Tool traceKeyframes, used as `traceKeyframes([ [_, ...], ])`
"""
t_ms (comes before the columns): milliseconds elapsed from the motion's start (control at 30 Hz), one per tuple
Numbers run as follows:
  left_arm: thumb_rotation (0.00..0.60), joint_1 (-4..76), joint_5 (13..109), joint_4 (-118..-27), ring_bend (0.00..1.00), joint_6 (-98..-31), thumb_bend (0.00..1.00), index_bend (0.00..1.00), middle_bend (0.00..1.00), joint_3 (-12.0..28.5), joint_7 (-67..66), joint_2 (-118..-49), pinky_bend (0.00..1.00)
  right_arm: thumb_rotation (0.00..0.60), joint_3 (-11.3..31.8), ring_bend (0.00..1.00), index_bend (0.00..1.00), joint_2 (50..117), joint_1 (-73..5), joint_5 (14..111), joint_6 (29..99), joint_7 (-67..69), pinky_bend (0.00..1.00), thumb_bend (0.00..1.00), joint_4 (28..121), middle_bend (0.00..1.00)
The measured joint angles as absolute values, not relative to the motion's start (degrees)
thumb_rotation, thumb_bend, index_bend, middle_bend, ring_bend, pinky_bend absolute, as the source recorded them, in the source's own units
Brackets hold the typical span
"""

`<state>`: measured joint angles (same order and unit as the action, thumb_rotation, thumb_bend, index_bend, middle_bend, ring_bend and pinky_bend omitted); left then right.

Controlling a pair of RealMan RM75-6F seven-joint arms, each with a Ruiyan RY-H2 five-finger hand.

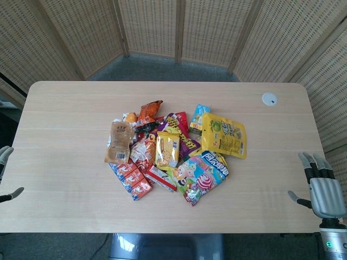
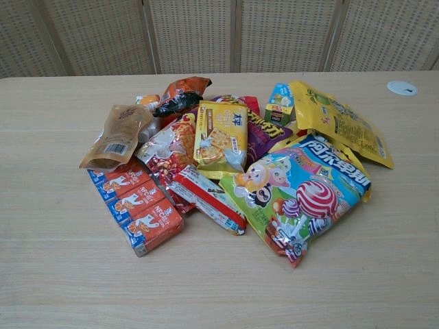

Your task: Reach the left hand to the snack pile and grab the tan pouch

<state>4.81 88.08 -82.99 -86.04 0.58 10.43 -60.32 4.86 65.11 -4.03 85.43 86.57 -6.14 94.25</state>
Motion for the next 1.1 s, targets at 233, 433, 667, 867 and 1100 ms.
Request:
traceKeyframes([
  [233, 0.600, 5.07, 88.12, -82.46, 0.00, -85.23, 0.00, 0.00, 0.00, 0.48, 9.81, -60.59, 0.00, 0.600, 4.72, 0.00, 0.00, 65.23, -4.14, 85.38, 86.17, -6.21, 0.00, 0.00, 94.25, 0.00],
  [433, 0.600, 7.36, 91.23, -78.58, 0.00, -84.30, 0.00, 0.00, 0.00, 0.42, 9.57, -61.91, 0.00, 0.600, 4.90, 0.00, 0.00, 65.42, -4.25, 84.81, 85.87, -6.48, 0.00, 0.00, 94.16, 0.00],
  [667, 0.600, 15.97, 101.67, -64.57, 0.00, -83.27, 0.00, 0.00, 0.00, 0.02, 12.36, -66.06, 0.00, 0.600, 5.46, 0.00, 0.00, 65.58, -4.53, 83.44, 85.20, -6.55, 0.00, 0.00, 93.72, 0.00],
  [867, 0.600, 28.10, 111.38, -53.35, 0.00, -80.33, 0.00, 0.00, 0.00, -1.05, 12.71, -71.72, 0.00, 0.600, 5.77, 0.00, 0.00, 65.80, -4.79, 82.59, 84.65, -6.56, 0.00, 0.00, 93.29, 0.00],
  [1100, 0.600, 37.97, 115.53, -44.27, 0.00, -71.12, 0.00, 0.00, 0.00, -3.37, 11.63, -78.69, 0.00, 0.600, 6.29, 0.00, 0.00, 65.58, -4.73, 81.45, 84.56, -5.86, 0.00, 0.00, 92.80, 0.00],
])
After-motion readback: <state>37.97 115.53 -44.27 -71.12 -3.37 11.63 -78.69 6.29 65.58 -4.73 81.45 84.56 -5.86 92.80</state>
